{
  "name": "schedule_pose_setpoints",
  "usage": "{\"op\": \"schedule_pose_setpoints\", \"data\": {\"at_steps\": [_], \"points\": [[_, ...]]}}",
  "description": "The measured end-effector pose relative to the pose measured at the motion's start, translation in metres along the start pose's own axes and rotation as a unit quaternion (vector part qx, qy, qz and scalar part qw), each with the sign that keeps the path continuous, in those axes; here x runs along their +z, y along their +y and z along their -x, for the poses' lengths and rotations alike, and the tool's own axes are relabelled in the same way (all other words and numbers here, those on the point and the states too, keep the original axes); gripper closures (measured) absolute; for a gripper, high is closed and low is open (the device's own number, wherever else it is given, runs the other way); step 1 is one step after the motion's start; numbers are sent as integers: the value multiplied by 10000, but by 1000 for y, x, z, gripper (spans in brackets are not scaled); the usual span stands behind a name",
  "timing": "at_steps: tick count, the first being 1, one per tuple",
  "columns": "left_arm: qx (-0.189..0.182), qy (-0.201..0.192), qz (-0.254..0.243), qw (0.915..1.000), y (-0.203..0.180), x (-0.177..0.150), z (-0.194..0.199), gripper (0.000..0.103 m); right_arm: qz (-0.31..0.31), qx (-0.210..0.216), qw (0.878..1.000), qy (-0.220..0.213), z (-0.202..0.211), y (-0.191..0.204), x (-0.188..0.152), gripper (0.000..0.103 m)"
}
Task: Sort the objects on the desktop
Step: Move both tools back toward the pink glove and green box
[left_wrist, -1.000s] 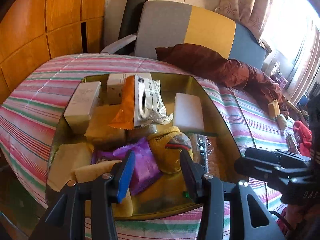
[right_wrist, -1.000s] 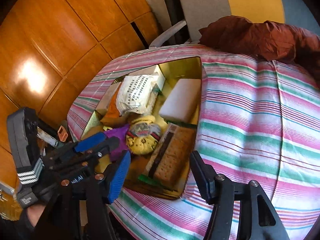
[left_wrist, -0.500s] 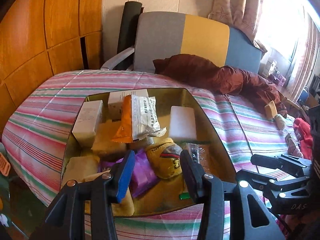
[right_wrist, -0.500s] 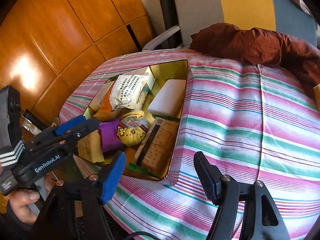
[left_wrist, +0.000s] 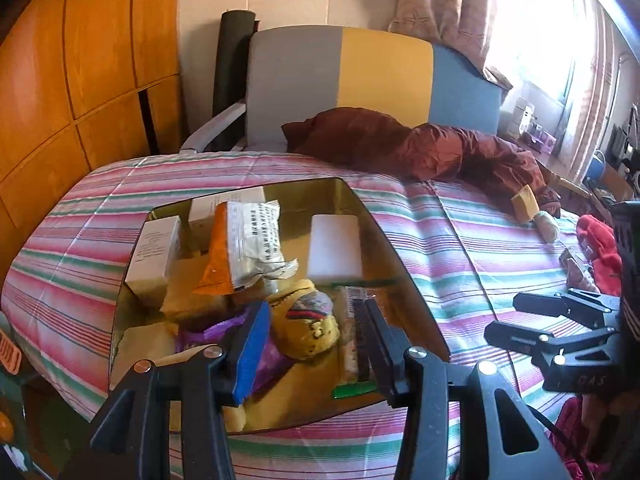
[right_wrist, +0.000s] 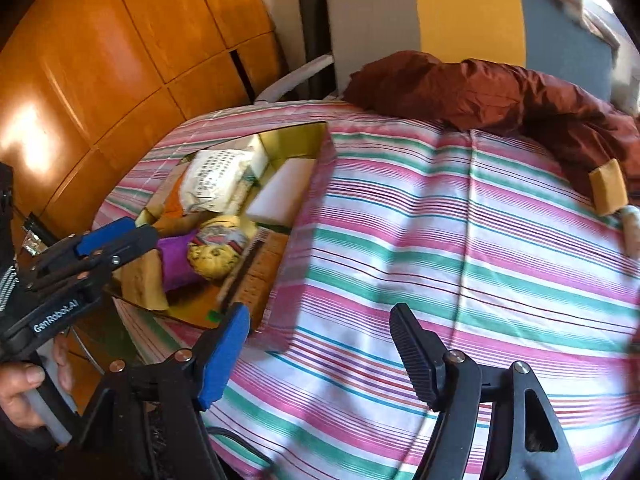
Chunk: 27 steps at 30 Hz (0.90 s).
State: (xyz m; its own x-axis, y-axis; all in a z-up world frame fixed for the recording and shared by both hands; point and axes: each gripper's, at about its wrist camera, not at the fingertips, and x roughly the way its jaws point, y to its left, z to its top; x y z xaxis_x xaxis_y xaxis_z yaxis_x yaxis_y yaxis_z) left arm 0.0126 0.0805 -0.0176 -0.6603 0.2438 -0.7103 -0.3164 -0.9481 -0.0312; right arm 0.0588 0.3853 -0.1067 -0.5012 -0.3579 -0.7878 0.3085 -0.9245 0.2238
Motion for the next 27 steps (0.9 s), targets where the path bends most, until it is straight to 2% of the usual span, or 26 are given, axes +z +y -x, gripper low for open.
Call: {"op": "schedule_pose_setpoints", "data": {"at_steps": [14,21,27], "points": [[-396,95,-427,9983,-36,5,-10,56,-750,-613,9953,78,22,-82,-11,29],[-620,223,-659,9957,-59,4,-17,56,-1165,-1044,9877,9,42,-127,-20,29],[-758,302,-803,9934,-74,5,-22,56,-1525,-1664,9742,-78,72,-184,-30,29]]}}
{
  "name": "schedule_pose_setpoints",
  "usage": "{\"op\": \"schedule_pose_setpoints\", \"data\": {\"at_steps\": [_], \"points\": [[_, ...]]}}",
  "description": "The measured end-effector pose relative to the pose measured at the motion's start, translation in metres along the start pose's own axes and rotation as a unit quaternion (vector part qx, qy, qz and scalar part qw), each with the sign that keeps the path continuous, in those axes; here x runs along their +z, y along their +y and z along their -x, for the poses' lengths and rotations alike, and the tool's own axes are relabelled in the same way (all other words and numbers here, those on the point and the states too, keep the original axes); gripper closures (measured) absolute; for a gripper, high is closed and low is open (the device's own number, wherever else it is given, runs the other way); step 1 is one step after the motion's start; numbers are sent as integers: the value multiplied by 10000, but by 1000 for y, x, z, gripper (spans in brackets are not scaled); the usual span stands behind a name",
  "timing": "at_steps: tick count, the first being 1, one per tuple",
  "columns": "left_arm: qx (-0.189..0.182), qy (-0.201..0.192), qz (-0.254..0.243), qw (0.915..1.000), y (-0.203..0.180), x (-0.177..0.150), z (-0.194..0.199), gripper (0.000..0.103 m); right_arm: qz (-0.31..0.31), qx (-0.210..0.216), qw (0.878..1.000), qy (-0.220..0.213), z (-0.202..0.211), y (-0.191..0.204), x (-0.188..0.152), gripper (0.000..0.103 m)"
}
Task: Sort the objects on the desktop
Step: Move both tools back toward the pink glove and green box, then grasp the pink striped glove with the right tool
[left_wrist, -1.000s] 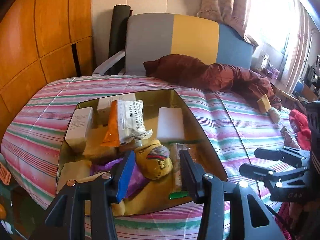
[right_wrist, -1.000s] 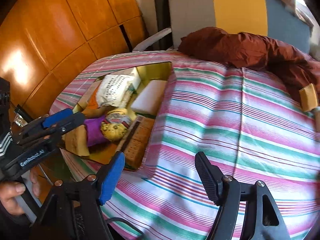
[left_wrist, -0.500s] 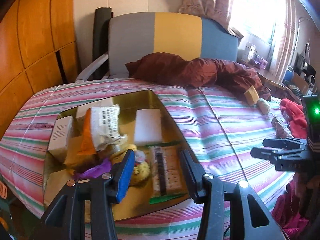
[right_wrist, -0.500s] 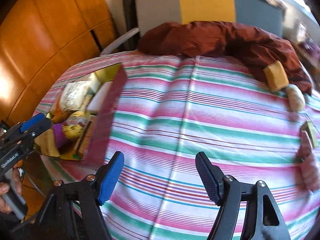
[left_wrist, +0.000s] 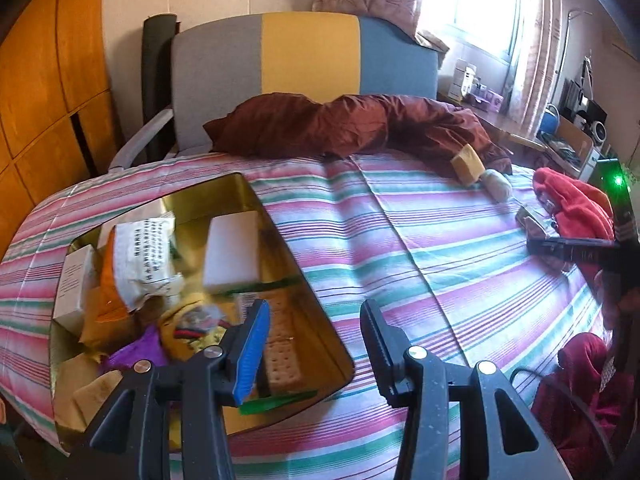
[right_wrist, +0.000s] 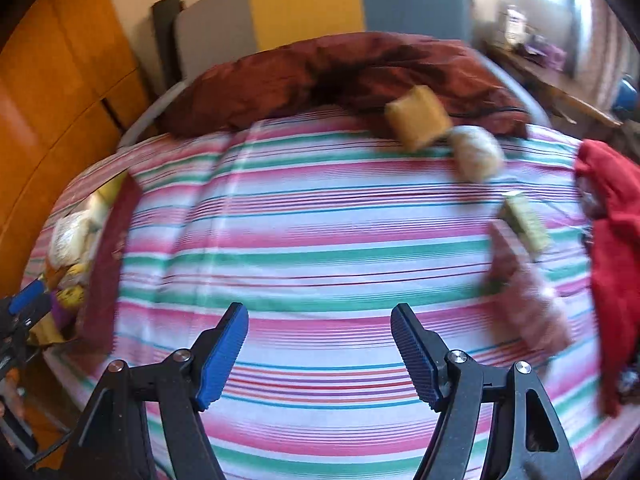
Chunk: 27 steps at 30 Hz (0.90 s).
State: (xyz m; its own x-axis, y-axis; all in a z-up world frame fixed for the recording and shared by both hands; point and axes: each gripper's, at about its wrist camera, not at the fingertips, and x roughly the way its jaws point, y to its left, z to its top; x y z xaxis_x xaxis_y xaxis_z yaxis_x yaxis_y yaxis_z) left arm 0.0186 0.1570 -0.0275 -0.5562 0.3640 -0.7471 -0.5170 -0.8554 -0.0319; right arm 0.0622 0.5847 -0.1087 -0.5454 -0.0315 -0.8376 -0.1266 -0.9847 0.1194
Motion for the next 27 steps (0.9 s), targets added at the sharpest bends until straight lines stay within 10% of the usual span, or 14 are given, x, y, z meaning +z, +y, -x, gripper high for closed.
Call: {"op": "schedule_pose_setpoints", "data": {"at_steps": [18,27], "points": [[-299,444,-207,9984,-28,9,-34,56,-635,-1113,9912,344,-40,-131,6,21],[-550,609,-360,9960,-54,26,-57,56,-210,-1259,9900,608,-53,-121,0,53]]}}
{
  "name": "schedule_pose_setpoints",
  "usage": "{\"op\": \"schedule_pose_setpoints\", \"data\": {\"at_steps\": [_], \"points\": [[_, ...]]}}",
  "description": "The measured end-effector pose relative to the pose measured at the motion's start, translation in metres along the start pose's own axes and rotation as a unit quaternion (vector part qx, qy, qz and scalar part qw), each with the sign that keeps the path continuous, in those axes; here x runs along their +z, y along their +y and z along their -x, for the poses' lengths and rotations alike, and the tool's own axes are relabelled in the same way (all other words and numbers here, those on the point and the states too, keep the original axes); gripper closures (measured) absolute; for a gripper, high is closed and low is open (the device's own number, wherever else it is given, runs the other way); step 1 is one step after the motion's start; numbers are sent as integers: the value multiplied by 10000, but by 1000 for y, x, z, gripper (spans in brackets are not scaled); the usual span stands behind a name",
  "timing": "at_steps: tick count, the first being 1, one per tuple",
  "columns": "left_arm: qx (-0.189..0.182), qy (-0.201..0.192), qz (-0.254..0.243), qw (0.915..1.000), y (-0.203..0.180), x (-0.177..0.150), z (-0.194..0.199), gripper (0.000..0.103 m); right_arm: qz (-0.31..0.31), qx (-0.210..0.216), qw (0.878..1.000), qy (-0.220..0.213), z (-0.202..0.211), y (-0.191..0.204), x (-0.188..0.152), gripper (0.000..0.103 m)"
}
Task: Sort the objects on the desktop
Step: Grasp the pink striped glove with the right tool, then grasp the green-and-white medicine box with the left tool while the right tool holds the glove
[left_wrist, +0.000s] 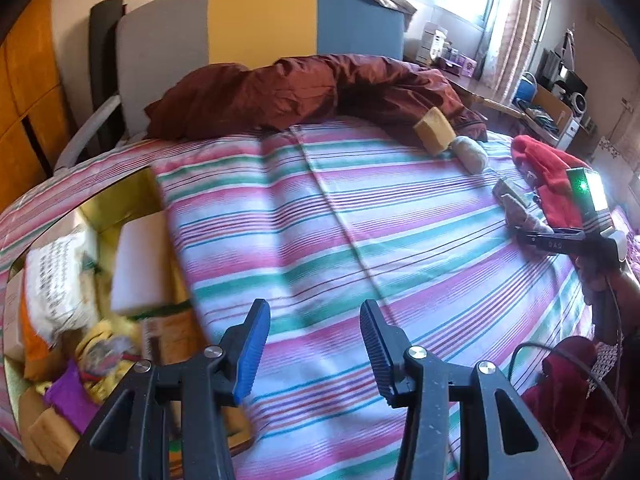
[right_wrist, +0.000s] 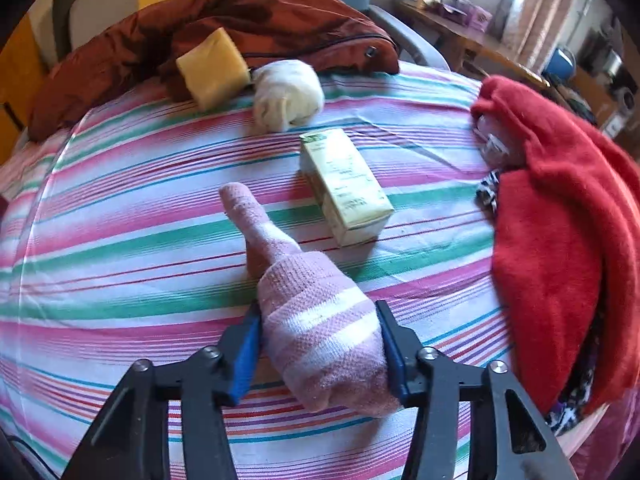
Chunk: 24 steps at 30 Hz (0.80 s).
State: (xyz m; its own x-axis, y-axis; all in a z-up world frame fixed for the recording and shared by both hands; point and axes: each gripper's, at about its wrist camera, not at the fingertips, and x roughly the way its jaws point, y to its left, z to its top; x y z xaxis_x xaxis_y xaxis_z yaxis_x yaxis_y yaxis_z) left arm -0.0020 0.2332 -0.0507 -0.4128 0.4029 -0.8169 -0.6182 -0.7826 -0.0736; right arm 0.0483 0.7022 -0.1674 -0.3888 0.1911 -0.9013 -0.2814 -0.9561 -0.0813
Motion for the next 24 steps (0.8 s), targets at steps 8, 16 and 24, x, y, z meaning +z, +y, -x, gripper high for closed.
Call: {"op": "schedule_pose_setpoints", "data": {"at_steps": [8,16,24], "points": [[-366,153,-458,9982,-48,30,-33,56,-419,384,9973,-468,24,-12,4,57],[-911,427,-930,9906,-115,58,-71,56,-1478,402,9822,-1086,49,-49,9,57],[-1419,706,-1328,9784,-195,82,-108,56,-2418,251,9623,-1222,57,-89,2,57]]}}
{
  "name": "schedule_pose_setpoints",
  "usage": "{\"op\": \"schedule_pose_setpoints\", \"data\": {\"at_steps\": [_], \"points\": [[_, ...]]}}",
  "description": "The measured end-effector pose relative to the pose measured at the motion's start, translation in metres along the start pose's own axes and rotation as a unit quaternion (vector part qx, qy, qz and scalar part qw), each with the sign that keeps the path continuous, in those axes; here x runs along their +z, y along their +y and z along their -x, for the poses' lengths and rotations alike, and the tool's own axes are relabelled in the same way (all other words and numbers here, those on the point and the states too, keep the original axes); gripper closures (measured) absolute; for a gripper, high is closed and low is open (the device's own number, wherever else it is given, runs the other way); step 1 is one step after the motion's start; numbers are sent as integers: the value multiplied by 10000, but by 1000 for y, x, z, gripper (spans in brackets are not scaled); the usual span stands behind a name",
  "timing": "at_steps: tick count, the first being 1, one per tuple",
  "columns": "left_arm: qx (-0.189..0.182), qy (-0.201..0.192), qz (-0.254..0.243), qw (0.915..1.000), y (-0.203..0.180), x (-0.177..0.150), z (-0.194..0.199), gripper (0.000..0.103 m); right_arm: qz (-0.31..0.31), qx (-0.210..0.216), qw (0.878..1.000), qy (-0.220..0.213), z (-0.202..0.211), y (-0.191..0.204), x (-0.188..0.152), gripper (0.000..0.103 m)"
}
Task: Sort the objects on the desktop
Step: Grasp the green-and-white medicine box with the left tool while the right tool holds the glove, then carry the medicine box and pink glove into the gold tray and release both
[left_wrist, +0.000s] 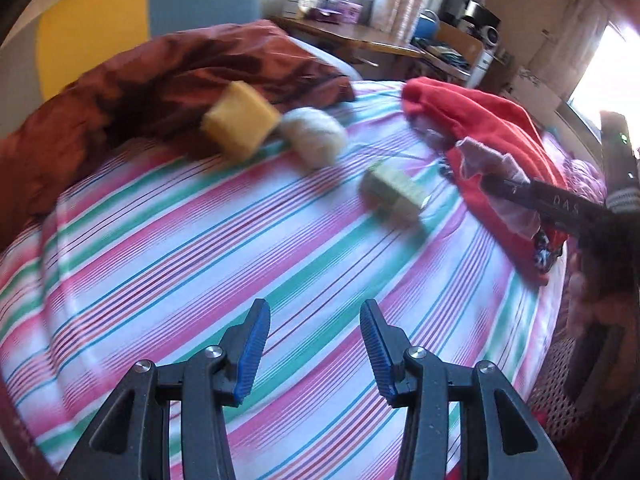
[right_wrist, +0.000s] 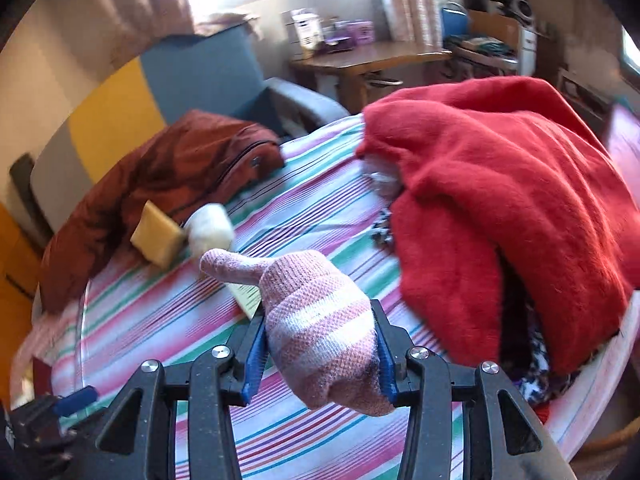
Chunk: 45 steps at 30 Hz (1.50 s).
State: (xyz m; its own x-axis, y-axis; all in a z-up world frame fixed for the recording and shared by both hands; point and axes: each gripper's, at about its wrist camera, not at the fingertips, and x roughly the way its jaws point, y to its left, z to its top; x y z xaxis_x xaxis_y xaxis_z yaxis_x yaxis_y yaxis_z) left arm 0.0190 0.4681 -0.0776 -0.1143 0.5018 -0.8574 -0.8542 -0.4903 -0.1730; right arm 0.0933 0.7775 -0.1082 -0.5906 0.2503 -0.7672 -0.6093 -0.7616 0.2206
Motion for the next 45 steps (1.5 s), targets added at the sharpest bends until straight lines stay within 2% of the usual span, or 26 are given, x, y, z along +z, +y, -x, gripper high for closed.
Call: {"op": "schedule_pose_setpoints", "data": {"at_steps": [3,5,6,8,10,13,17,22,24,29,32,38,40,45], "points": [[-277,161,82,9995,-16,20,-20,56,-143,-4,9999,65,0,-8,1,57],[-205,165,-6,9997,-26,31,-29,56,-227,55,9997,59,2,-12,1,57],[-114,107,-223,9996,-37,38,-35,56,-275,114,9995,63,2,-13,1,57],[-168,97,-595,9980,-53,46,-45,52,-354,182,9992,91,3,-16,0,57],[-227,40,-1242,9920,-71,52,-54,35,-409,270,9988,94,4,-19,1,57],[-2,-27,-2037,9790,-87,56,-69,30,-433,364,9984,89,6,-20,1,56],[52,20,-2265,9740,-83,69,-90,29,-389,499,9979,163,5,-17,1,56],[-82,103,-2454,9693,-81,80,-105,22,-317,539,9977,243,3,-13,0,54],[-159,112,-2682,9632,-85,80,-112,22,-340,517,9977,263,2,-15,0,54],[-288,232,-2867,9573,-90,78,-124,25,-341,370,9983,293,-1,-17,0,54],[-243,95,-2818,9591,-89,79,-124,27,-278,288,9985,383,-6,-16,-1,54],[-325,92,-2536,9667,-79,67,-116,28,-128,148,9982,573,-15,-14,-5,54],[-343,108,-2284,9729,-70,56,-107,28,-54,126,9979,626,-18,-12,-7,54],[151,109,-1713,9850,-48,23,-79,28,455,316,9944,902,-28,6,-13,54]]}}
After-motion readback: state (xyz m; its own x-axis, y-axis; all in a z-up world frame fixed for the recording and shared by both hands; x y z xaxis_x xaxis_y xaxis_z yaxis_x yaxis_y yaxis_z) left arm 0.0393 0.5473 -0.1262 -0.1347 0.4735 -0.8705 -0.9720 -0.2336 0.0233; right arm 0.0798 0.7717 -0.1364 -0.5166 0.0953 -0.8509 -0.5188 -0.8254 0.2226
